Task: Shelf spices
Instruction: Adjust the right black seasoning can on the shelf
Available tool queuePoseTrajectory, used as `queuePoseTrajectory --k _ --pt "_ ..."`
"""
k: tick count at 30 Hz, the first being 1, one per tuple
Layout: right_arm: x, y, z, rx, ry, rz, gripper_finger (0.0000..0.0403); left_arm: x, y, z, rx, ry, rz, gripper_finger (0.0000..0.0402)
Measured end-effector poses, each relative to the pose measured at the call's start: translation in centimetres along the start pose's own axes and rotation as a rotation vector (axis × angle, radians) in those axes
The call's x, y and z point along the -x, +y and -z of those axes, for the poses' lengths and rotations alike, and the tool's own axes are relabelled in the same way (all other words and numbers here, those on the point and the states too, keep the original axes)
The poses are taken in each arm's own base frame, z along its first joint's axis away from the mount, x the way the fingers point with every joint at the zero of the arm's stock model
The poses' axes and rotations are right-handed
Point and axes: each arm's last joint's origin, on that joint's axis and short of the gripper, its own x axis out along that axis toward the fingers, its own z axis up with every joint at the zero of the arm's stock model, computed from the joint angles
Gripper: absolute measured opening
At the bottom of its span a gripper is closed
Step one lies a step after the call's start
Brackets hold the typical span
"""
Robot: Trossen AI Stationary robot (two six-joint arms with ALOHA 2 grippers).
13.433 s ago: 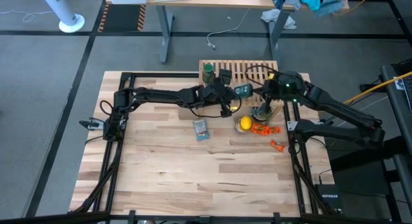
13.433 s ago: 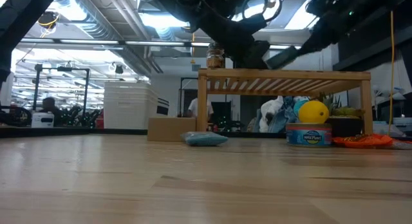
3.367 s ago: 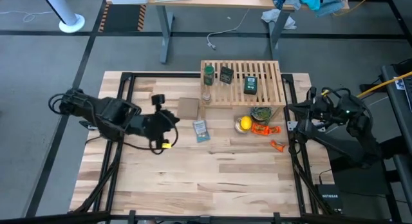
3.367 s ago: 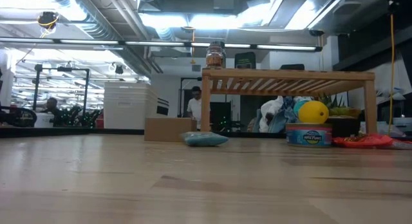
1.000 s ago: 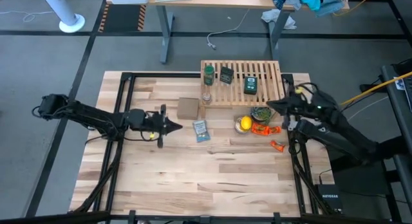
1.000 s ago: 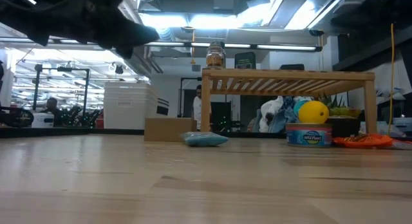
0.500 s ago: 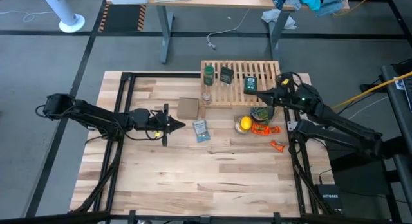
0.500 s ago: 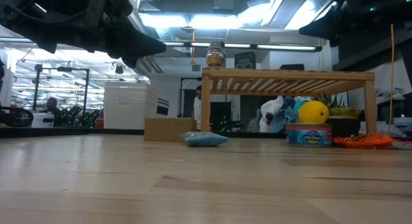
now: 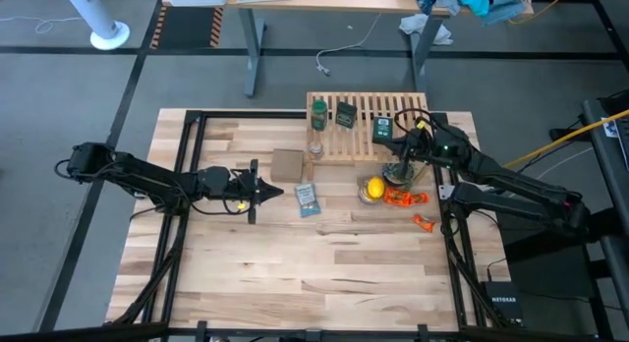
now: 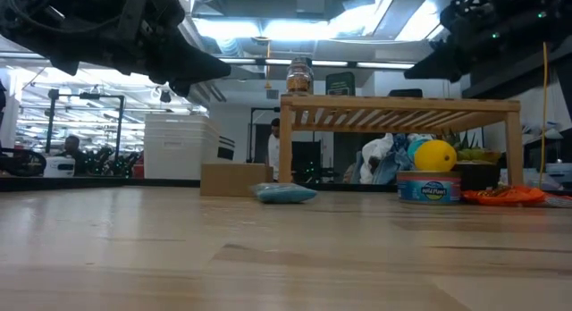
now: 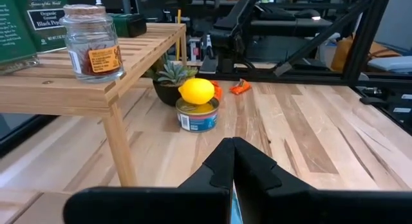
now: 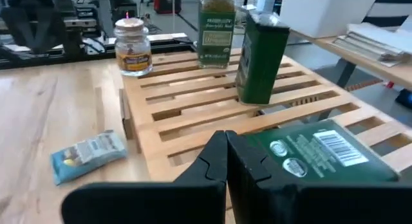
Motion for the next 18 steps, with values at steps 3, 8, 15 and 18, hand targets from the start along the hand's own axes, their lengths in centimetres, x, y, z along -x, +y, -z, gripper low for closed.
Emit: queuePoseTrajectory --k 3,8,15,18 --pt "0.0 -0.1 -0.3 0.012 -0.032 0.035 0.0002 0.0 0.0 0.0 0.0 0.0 0.0 0.0" --pt "0.0 -0.4 -0.7 0.049 -0.06 0.119 0.0002 0.0 0.0 0.0 0.002 0.0 0.0 0.0" --pt "0.2 -0.9 -1.0 0.133 -0.057 0.301 0.0002 0.0 0.0 0.0 -0.004 0.0 0.0 0.0" --pt "0.0 -1.1 -0.9 0.17 -0.046 0.335 0.0002 0.0 0.0 0.0 -0.026 0.0 0.0 0.0"
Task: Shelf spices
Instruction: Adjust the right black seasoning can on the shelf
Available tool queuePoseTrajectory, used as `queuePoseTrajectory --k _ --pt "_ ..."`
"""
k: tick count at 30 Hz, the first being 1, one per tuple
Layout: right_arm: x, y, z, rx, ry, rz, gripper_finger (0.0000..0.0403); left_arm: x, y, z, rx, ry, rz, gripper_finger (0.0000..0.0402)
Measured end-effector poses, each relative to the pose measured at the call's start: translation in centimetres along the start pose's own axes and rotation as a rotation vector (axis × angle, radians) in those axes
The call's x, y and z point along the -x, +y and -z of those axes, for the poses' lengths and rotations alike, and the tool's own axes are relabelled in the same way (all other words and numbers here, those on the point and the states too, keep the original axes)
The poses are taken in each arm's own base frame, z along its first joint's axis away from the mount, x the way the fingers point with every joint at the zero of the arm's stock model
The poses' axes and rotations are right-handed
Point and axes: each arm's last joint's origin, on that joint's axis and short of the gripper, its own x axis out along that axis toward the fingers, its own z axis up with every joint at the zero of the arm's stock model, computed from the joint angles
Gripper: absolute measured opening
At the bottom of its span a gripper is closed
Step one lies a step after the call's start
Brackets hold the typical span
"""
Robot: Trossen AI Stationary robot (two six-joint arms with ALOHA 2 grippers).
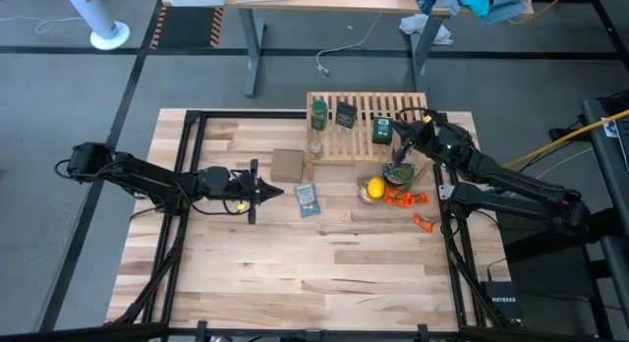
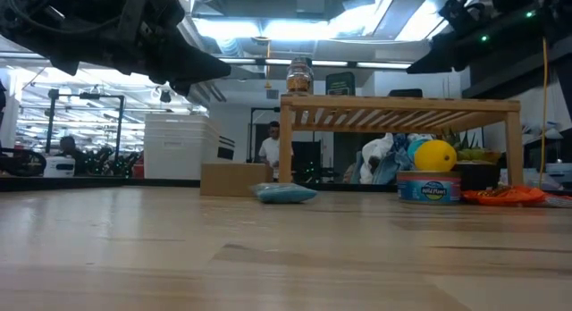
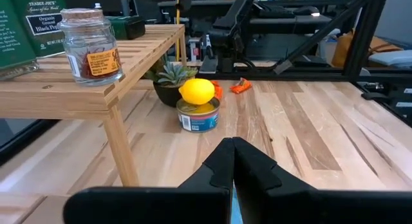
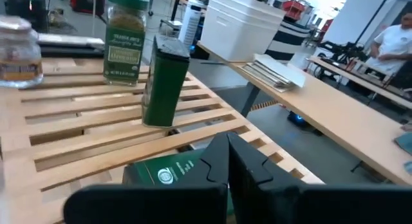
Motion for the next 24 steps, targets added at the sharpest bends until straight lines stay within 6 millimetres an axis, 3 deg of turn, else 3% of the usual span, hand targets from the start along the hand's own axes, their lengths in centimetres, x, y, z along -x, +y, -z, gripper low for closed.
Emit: queuePoseTrajectory --k 9,16,24 --pt "-2.4 0.2 -0.8 0.076 0.06 -0.03 0.0002 0.0 0.0 0.0 -0.008 0.0 0.0 0.0" --pt "-4.2 -0.5 -4.2 0.102 0.204 -0.075 0.0002 0.0 0.0 0.0 0.0 0.005 0.0 0.0" --pt "-3.0 -3.3 -8.5 0.076 0.333 -0.104 0.0002 0.0 0.0 0.3 0.01 0.033 0.002 0.0"
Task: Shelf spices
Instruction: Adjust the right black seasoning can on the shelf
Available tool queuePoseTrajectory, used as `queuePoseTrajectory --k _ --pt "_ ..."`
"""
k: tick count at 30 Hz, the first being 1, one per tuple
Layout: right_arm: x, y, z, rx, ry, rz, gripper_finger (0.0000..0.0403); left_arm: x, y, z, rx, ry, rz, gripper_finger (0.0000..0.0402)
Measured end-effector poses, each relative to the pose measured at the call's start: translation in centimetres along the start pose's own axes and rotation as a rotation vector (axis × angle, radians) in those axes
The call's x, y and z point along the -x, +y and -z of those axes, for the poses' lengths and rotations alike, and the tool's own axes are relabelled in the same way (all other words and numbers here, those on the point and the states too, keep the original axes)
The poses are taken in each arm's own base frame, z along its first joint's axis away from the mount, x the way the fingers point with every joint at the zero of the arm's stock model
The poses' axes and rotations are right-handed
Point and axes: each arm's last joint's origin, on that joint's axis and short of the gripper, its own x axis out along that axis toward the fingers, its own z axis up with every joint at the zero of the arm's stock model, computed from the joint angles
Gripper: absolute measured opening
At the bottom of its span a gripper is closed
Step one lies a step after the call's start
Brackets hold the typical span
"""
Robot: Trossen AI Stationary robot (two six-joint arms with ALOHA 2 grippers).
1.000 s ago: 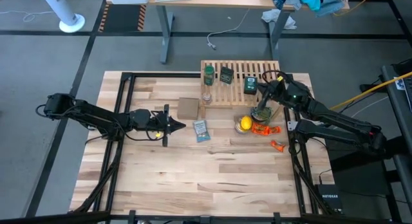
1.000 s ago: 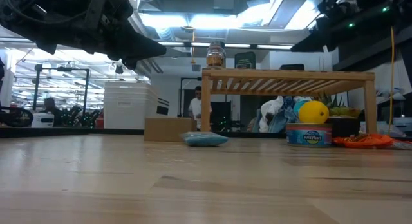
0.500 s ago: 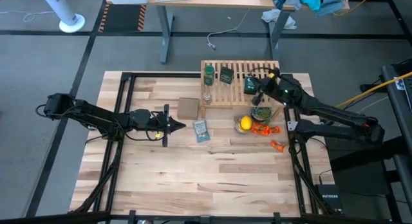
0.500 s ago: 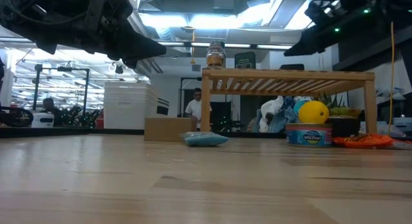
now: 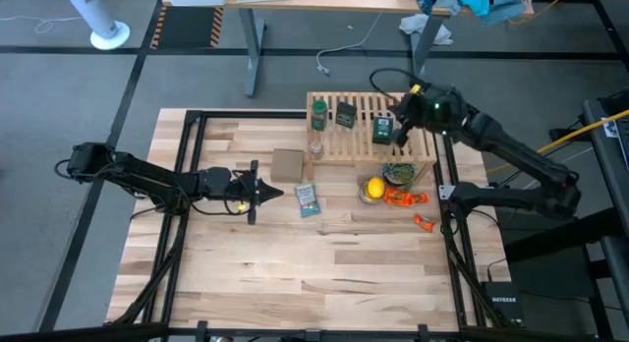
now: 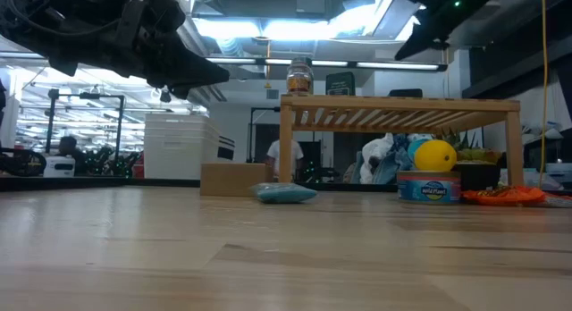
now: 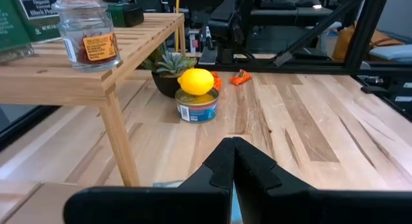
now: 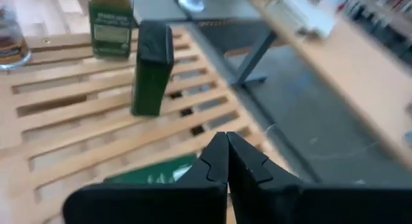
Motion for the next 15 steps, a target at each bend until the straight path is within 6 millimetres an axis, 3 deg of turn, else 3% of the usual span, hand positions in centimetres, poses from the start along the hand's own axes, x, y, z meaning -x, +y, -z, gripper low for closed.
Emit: queuePoseTrajectory --k 6,15 --pt "0.0 -1.2 0.7 -0.064 0.036 -0.122 0.0002 0.0 0.0 0.0 0.008 -0.001 0.0 0.0" --pt "-3.9 -0.7 2.0 -0.035 0.195 -0.172 0.0002 0.0 0.0 -0.1 -0.017 -0.006 0.0 0.0"
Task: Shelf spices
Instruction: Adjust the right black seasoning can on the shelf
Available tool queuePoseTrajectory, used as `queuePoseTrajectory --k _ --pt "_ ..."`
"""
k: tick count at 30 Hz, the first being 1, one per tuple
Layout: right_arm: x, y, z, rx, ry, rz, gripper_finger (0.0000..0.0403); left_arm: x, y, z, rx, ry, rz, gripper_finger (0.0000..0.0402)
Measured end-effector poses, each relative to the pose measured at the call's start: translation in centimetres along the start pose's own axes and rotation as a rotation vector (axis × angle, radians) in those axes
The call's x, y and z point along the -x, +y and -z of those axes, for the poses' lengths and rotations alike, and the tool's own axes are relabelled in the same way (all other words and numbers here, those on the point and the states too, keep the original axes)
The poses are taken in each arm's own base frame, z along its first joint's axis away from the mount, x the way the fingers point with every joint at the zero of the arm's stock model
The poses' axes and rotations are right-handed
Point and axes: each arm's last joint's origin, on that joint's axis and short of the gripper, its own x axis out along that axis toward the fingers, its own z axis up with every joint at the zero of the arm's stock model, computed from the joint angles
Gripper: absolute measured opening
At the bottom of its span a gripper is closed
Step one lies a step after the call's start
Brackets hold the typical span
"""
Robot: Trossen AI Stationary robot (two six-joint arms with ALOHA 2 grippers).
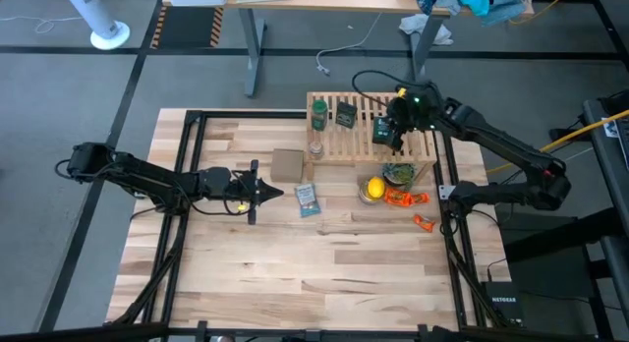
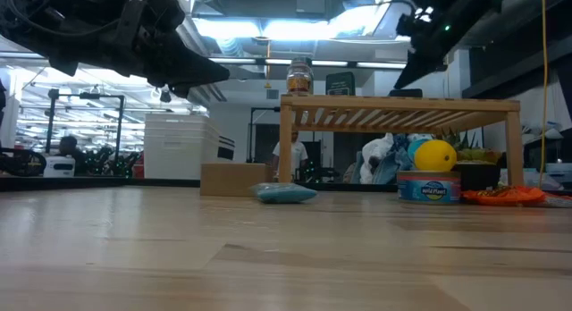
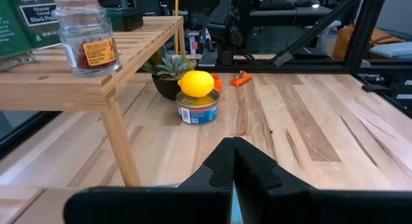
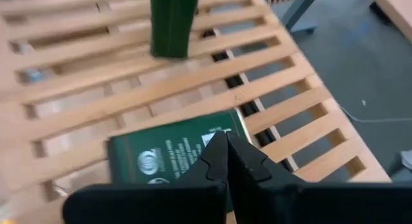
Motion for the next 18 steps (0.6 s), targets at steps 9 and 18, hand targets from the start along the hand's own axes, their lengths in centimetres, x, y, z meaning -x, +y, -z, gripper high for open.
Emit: queuePoseTrajectory --k 9,18 --pt "-1.21 -0.28 0.11 0.024 0.055 0.053 0.0002 0.0 0.0 0.08 0.002 0.008 0.0 0.0" --pt "-1.21 -0.56 -0.18 0.027 0.04 0.118 0.0002 0.0 0.0 0.1 0.013 0.01 0.0 0.0"
